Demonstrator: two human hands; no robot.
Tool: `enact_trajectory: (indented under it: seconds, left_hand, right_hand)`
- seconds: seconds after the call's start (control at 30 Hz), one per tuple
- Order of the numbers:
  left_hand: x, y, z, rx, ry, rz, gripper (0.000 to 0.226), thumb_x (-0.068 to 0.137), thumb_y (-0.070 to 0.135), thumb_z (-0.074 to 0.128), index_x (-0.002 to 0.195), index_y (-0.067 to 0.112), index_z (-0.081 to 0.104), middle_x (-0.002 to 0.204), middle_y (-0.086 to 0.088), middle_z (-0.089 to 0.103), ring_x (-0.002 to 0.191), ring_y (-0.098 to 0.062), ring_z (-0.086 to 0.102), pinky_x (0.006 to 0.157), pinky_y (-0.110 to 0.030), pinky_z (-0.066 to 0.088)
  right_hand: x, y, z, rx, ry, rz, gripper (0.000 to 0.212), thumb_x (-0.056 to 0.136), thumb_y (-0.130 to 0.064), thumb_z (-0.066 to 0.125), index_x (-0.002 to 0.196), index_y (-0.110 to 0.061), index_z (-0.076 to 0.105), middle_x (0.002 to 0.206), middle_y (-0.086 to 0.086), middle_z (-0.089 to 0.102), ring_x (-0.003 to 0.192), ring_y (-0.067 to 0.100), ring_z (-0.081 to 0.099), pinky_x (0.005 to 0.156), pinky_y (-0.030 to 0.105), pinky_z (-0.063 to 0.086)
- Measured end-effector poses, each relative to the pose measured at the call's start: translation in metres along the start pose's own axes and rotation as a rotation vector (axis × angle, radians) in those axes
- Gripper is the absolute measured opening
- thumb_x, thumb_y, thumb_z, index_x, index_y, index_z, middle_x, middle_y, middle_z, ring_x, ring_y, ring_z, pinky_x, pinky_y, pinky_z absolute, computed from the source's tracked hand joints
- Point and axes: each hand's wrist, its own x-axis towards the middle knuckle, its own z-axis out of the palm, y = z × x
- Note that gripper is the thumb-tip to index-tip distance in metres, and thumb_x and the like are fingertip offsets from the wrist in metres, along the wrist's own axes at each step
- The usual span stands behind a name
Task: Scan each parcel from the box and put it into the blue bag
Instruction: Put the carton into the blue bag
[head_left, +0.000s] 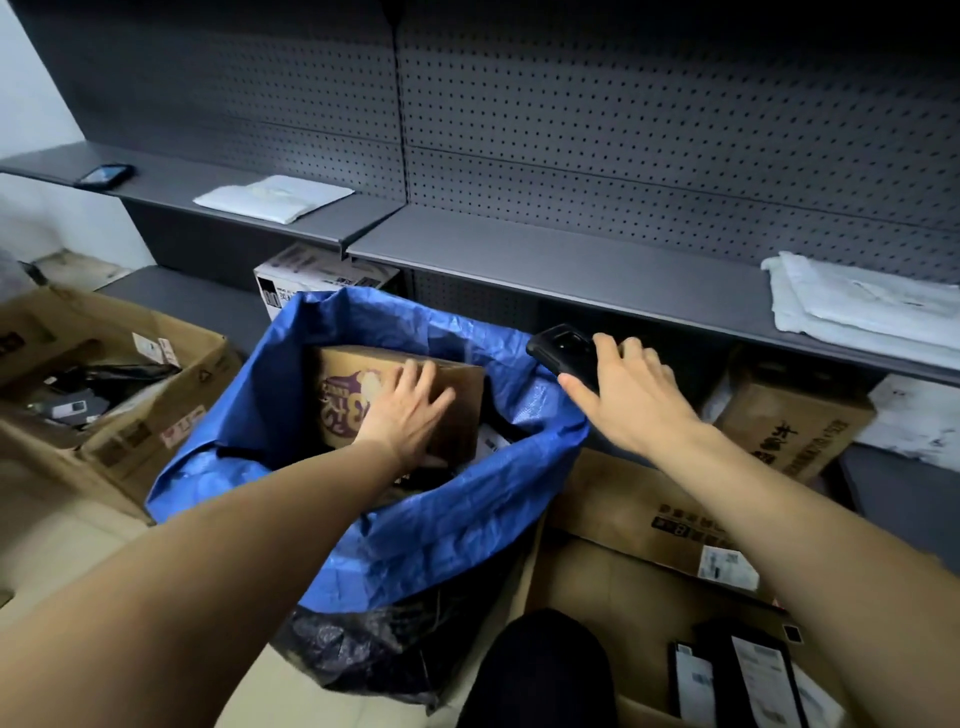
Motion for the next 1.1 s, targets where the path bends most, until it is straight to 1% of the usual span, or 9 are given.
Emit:
enact_trajectory:
  seconds: [0.07,0.13,0.2,0.27,0.37,0.47,0.63,0.83,1.1]
  left_hand:
    - [0.008,0.002,-0.001,-0.105,0.047,-0.009,0.082,0.090,0.072,0.034,0.156,0.026,0.017,0.159,-0.019,0.020,0.140,-0.038,0.026,0.108,-0.050,0.025]
    - [0.013,0.005,-0.001,-0.235,0.103,-0.092,0.079,0.093,0.069,0.012,0.158,0.025,0.008,0.163,-0.014,0.014,0.147,-0.034,0.019,0.117,-0.048,0.018]
    - [0.015,0.006,-0.001,-0.331,0.073,-0.181,0.079,0.093,0.067,0.003,0.159,0.024,0.003,0.165,-0.009,0.004,0.152,-0.031,0.005,0.121,-0.047,0.007]
    - [0.015,0.005,0.000,-0.399,-0.010,-0.238,0.077,0.095,0.067,0.005,0.159,0.024,0.000,0.166,-0.007,-0.003,0.152,-0.030,-0.003,0.122,-0.048,0.002]
    - [0.013,0.000,-0.001,-0.458,-0.078,-0.304,0.076,0.095,0.067,0.005,0.158,0.024,-0.003,0.166,-0.006,-0.007,0.152,-0.031,-0.007,0.122,-0.048,0.000]
    - [0.011,-0.008,-0.002,-0.478,-0.090,-0.343,0.076,0.095,0.066,0.003,0.158,0.024,-0.005,0.166,-0.006,-0.008,0.152,-0.031,-0.007,0.122,-0.050,0.000]
    - [0.009,-0.013,-0.015,-0.450,-0.071,-0.342,0.077,0.095,0.066,0.000,0.158,0.023,-0.005,0.166,-0.007,-0.006,0.152,-0.031,-0.007,0.122,-0.050,-0.001]
    - [0.020,0.009,-0.043,-0.455,-0.011,-0.282,0.076,0.096,0.066,0.004,0.159,0.024,0.000,0.166,-0.006,-0.002,0.152,-0.030,-0.003,0.122,-0.049,-0.001]
    - [0.042,0.080,-0.089,-0.453,0.092,-0.131,0.073,0.099,0.063,0.011,0.159,0.022,0.006,0.166,-0.008,0.003,0.152,-0.031,0.001,0.122,-0.049,0.001]
  right_hand:
    - [0.002,-0.007,0.006,0.001,-0.009,-0.015,0.067,0.097,-0.061,0.040,0.141,-0.010,0.037,0.128,0.020,0.049,0.117,0.040,0.049,0.097,0.050,0.041]
    - [0.004,-0.013,0.010,0.003,-0.018,-0.028,0.068,0.097,-0.061,0.039,0.142,-0.011,0.036,0.128,0.019,0.049,0.116,0.039,0.049,0.097,0.050,0.041]
    - [0.005,-0.018,0.011,-0.004,-0.024,-0.042,0.067,0.097,-0.062,0.038,0.142,-0.011,0.036,0.127,0.019,0.049,0.115,0.038,0.050,0.096,0.050,0.041]
    - [0.006,-0.020,0.011,-0.008,-0.029,-0.048,0.067,0.097,-0.062,0.038,0.140,-0.011,0.036,0.126,0.018,0.049,0.115,0.038,0.050,0.096,0.049,0.041]
    - [0.006,-0.021,0.009,-0.002,-0.026,-0.044,0.066,0.097,-0.062,0.038,0.140,-0.011,0.037,0.127,0.018,0.049,0.116,0.038,0.049,0.096,0.049,0.040]
    - [0.005,-0.021,0.007,0.001,-0.028,-0.042,0.066,0.097,-0.062,0.038,0.139,-0.011,0.037,0.127,0.018,0.049,0.116,0.038,0.049,0.096,0.049,0.041]
    - [0.000,-0.017,0.006,0.006,-0.012,-0.033,0.065,0.097,-0.062,0.039,0.137,-0.011,0.039,0.125,0.019,0.050,0.115,0.039,0.050,0.095,0.049,0.041]
    - [-0.016,0.014,0.002,0.004,-0.006,0.034,0.064,0.096,-0.062,0.041,0.135,-0.011,0.041,0.125,0.019,0.051,0.115,0.041,0.050,0.095,0.050,0.042]
    - [-0.054,0.098,-0.008,-0.003,-0.035,0.188,0.068,0.098,-0.062,0.038,0.142,-0.011,0.036,0.134,0.022,0.047,0.124,0.042,0.046,0.100,0.051,0.041]
